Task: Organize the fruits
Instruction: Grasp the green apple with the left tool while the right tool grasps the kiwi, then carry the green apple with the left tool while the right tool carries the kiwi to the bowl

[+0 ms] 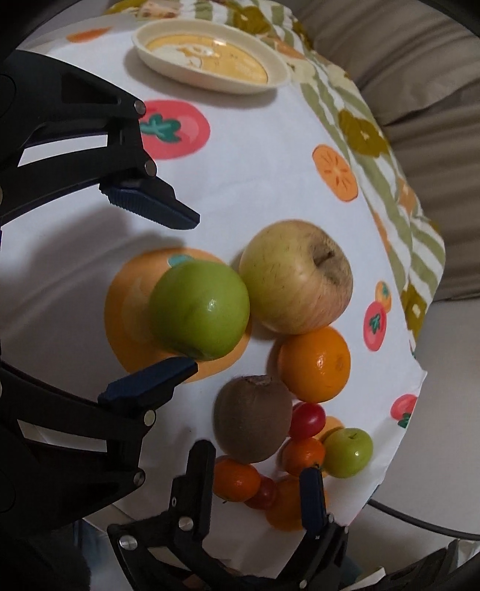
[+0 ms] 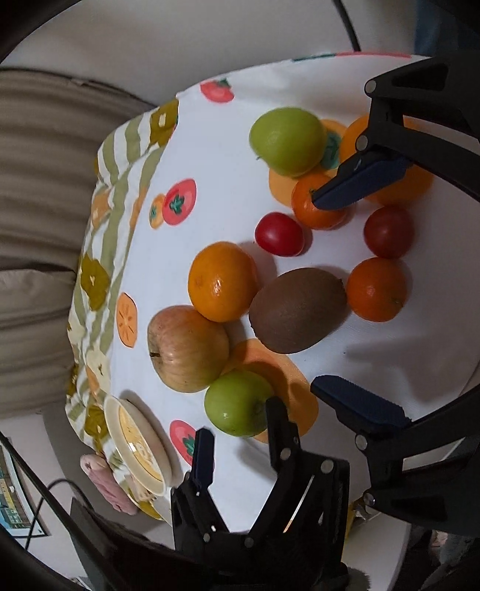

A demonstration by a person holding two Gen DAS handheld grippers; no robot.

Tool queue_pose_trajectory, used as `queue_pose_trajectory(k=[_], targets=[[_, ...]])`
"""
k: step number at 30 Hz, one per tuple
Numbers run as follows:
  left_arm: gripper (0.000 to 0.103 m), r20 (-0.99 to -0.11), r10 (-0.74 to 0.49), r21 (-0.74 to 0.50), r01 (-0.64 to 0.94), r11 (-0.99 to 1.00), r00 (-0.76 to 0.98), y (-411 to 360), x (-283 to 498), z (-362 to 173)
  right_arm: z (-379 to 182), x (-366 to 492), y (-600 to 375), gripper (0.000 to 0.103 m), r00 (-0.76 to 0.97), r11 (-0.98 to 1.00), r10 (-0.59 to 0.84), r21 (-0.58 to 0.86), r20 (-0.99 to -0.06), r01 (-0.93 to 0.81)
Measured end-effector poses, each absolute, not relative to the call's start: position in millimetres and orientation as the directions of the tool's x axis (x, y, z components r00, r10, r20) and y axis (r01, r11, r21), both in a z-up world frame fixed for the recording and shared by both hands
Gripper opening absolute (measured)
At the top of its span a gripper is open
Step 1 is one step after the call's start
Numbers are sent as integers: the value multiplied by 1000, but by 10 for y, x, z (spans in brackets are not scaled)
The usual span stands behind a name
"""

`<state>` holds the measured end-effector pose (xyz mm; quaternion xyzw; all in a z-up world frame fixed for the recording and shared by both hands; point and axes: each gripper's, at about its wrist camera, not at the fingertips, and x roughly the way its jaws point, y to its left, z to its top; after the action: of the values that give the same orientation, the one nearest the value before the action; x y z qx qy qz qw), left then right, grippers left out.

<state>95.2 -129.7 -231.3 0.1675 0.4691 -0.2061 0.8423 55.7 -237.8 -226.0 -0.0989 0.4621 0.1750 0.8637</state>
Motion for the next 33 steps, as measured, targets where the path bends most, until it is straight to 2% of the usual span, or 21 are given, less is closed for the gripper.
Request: queue_pose_trajectory(k=[4, 5, 20, 28, 33], targets=[[58, -868, -222, 48, 521, 852, 445, -1342, 965, -2351, -2316, 618, -2321, 79, 485, 900, 232, -2, -843, -435], [58, -869, -224, 46, 522, 852, 442, -1352, 965, -2361, -2327, 644, -2320, 78, 473, 897, 243, 10, -847, -443], [57, -873, -197, 42, 472, 881, 446, -1150, 915, -2351, -2442, 753, -2166, 64, 418, 870, 277, 41, -865, -492], [57, -875, -176, 36, 424, 905, 451, -1009, 906, -2353, -2486, 833, -2131, 52, 405, 874, 264, 39, -875, -485], [57, -874, -159, 37, 388, 921, 460, -896, 892, -2327, -2480, 864, -2118, 50, 402, 874, 262, 40, -877, -484]])
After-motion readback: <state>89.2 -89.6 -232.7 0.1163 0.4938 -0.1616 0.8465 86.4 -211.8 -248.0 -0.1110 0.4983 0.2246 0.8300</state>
